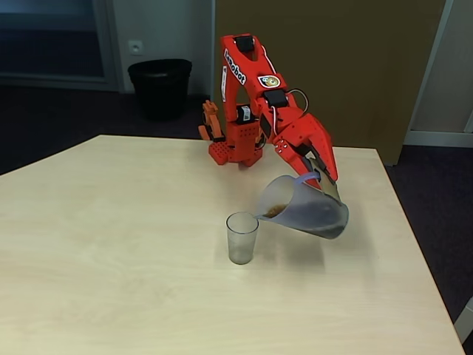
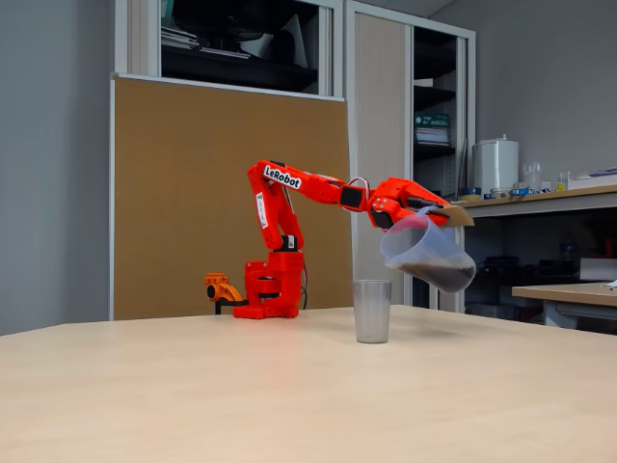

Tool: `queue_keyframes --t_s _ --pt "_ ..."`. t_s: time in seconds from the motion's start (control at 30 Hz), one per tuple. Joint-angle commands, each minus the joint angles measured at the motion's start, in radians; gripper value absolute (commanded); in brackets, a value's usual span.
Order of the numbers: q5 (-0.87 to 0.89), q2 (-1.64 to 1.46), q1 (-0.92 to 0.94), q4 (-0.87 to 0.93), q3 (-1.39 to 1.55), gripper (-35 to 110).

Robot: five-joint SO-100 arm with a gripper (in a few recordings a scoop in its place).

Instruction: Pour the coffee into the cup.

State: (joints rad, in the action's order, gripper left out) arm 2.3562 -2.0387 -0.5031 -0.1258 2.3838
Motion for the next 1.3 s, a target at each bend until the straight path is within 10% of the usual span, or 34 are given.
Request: queue_keyframes --t_s 0.0,1.27 --pt "0.025 -0.089 0.0 -0.052 0.012 0" --pt "0.166 -0.21 0.025 -0.187 0.172 0"
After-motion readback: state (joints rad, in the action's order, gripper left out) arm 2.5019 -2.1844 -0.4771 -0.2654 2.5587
